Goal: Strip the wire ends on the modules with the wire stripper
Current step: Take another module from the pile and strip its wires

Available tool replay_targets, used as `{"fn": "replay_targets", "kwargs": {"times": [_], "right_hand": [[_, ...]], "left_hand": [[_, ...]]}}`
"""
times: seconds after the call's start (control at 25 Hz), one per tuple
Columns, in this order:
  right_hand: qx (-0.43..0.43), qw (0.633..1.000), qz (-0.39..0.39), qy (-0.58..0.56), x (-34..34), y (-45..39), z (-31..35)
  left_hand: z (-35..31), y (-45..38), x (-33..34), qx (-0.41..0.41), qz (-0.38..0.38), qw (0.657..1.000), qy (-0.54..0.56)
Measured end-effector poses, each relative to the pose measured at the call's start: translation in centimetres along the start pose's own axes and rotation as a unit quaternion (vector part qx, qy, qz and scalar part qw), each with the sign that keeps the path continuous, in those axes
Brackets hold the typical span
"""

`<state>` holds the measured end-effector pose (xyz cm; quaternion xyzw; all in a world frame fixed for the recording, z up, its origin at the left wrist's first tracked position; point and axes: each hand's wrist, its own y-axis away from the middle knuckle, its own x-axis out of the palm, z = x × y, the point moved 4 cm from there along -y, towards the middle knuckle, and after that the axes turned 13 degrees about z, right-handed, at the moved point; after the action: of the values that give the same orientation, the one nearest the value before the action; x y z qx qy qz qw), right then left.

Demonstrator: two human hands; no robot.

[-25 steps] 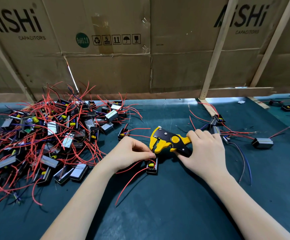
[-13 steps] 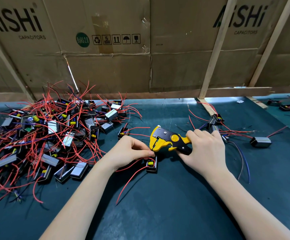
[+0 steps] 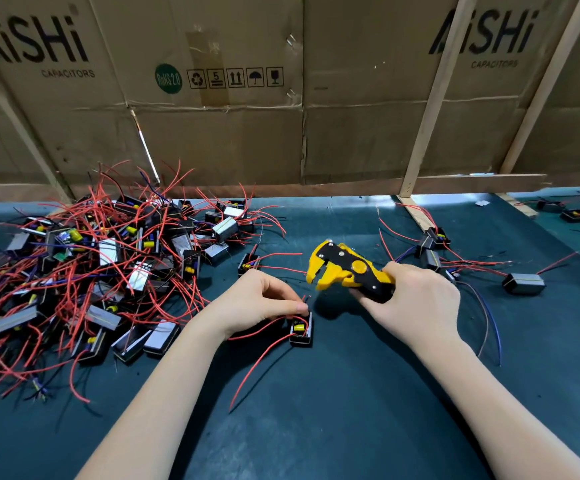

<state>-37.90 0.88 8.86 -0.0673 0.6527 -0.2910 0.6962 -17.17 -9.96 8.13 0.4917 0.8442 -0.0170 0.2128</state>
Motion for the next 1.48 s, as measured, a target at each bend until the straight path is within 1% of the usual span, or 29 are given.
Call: {"fn": "replay_targets", "kwargs": {"times": [0.16,0.2,0.28,0.32,0.36,0.4,0.44,0.48,0.52,0.56,0.6,0.64,0.68,0.72,0.76,0.8,0.84,0.88,0.92,0.96,1.0,1.08,1.16,1.28,1.36,1.44,1.48], "right_hand": [[0.052,0.997,-0.038,-0.037,-0.6,-0.5,-2.0],[0.076,0.994,-0.045,-0.061,-0.8,-0.5,-2.5],[0.119,0.987,-0.051,-0.096,-1.3,-0.7,-3.3],[0.135,0.983,-0.056,-0.109,-1.6,-0.8,-3.7],[0.149,0.979,-0.065,-0.126,-2.1,-0.8,-4.1],[0.162,0.972,-0.076,-0.149,-2.5,-0.8,-4.4],[0.174,0.965,-0.088,-0.173,-2.9,-0.8,-4.7],[0.184,0.959,-0.096,-0.194,-3.2,-0.8,-5.0],[0.193,0.953,-0.099,-0.209,-3.3,-0.8,-5.1],[0.199,0.950,-0.097,-0.218,-3.3,-0.8,-5.1],[0.201,0.950,-0.092,-0.222,-3.3,-0.8,-5.0],[0.198,0.952,-0.086,-0.219,-3.3,-0.7,-4.8],[0.189,0.956,-0.079,-0.208,-3.3,-0.7,-4.5],[0.172,0.963,-0.070,-0.194,-3.3,-0.7,-4.2],[0.150,0.970,-0.063,-0.181,-3.2,-0.7,-3.8],[0.124,0.975,-0.057,-0.173,-3.1,-0.7,-3.2],[0.100,0.979,-0.051,-0.172,-3.0,-0.6,-2.7],[0.079,0.980,-0.041,-0.177,-2.9,-0.6,-2.2],[0.061,0.981,-0.023,-0.184,-2.6,-0.5,-1.7],[0.046,0.981,-0.002,-0.189,-2.3,-0.5,-1.4],[0.037,0.981,0.021,-0.190,-1.9,-0.5,-1.2],[0.051,0.979,0.071,-0.183,-1.2,-0.4,-1.7],[0.083,0.978,0.109,-0.156,-0.8,-0.5,-2.7],[0.107,0.985,0.127,-0.043,-0.2,-0.8,-3.8],[0.117,0.986,0.121,0.011,0.1,-1.1,-4.3],[0.116,0.988,0.097,0.029,0.1,-1.3,-4.6],[0.109,0.991,0.071,0.023,-0.2,-1.3,-4.6]], "left_hand": [[-0.5,0.3,0.2,0.003,0.022,1.000,0.020],[-0.9,0.3,0.4,0.021,0.020,0.999,0.036],[-2.2,0.2,1.6,0.093,0.033,0.993,0.072],[-2.9,0.1,2.4,0.125,0.059,0.987,0.085],[-3.3,-0.1,3.5,0.154,0.100,0.977,0.105],[-3.7,-0.1,4.4,0.167,0.135,0.969,0.119],[-3.8,-0.3,4.9,0.168,0.146,0.968,0.116],[-3.7,-0.4,4.9,0.164,0.134,0.972,0.099],[-3.7,-0.4,4.4,0.157,0.094,0.980,0.074],[-3.8,-0.2,3.5,0.156,0.038,0.986,0.050],[-3.8,0.2,2.1,0.166,-0.035,0.985,0.011],[-3.8,0.8,0.5,0.173,-0.129,0.975,-0.061],[-3.8,1.6,-1.2,0.168,-0.230,0.945,-0.163],[-3.5,2.4,-2.9,0.146,-0.322,0.898,-0.263],[-3.1,3.2,-4.4,0.105,-0.397,0.847,-0.339],[-2.5,4.0,-5.8,0.052,-0.445,0.807,-0.385],[-1.8,4.5,-6.8,-0.005,-0.471,0.783,-0.407],[-1.1,4.8,-7.6,-0.064,-0.477,0.771,-0.417],[-0.5,5.0,-8.0,-0.122,-0.466,0.766,-0.427],[0.0,5.0,-8.3,-0.172,-0.443,0.764,-0.437],[0.3,4.9,-8.3,-0.202,-0.423,0.764,-0.443],[0.3,4.8,-8.2,-0.207,-0.419,0.768,-0.439],[0.2,4.7,-8.0,-0.187,-0.430,0.773,-0.428],[0.2,4.4,-7.8,-0.162,-0.421,0.794,-0.407],[0.2,4.3,-7.7,-0.133,-0.418,0.817,-0.376],[-0.2,4.2,-7.4,-0.073,-0.421,0.839,-0.337],[-0.7,4.1,-7.2,-0.032,-0.424,0.847,-0.319]]}}
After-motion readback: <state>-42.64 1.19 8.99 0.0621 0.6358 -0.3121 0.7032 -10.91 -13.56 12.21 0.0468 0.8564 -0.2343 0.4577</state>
